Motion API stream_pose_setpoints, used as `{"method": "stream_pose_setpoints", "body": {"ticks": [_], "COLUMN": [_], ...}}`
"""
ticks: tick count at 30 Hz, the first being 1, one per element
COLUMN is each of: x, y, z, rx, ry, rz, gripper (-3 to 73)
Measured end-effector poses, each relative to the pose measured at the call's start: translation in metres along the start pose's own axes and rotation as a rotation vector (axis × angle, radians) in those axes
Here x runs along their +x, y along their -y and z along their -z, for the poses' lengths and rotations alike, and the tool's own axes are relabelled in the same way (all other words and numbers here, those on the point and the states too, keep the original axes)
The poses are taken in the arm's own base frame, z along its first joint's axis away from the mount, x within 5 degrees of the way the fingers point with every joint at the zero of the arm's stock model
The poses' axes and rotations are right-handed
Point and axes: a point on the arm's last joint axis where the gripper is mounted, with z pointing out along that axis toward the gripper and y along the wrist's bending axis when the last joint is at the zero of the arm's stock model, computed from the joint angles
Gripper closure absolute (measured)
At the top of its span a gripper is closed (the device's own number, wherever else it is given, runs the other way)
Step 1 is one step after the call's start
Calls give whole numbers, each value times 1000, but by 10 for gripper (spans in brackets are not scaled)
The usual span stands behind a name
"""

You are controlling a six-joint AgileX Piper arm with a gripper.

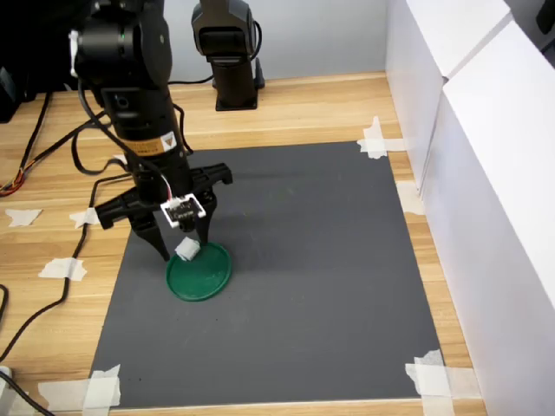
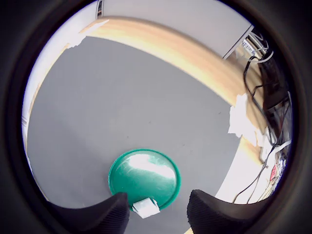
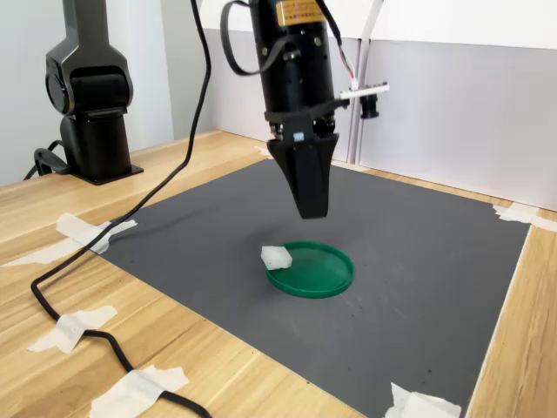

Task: Grasp a white terminal and put it on the green lid.

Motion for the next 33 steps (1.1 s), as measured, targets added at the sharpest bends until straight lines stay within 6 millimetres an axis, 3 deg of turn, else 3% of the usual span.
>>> {"method": "stream_pose_setpoints", "body": {"ticks": [4,10,15,18,21,24,30,33], "x": [8,28,49,61,70,80,110,127], "y": [-6,-21,-36,-45,-54,-63,-83,-93], "z": [23,39,57,73,90,107,131,136], "rx": [52,39,45,81,142,218,316,314], "ry": [71,53,60,108,218,371,766,874], "rz": [0,-1,8,13,-7,-68,-418,-550], "gripper": [179,199,300,428,587,680,709,711]}}
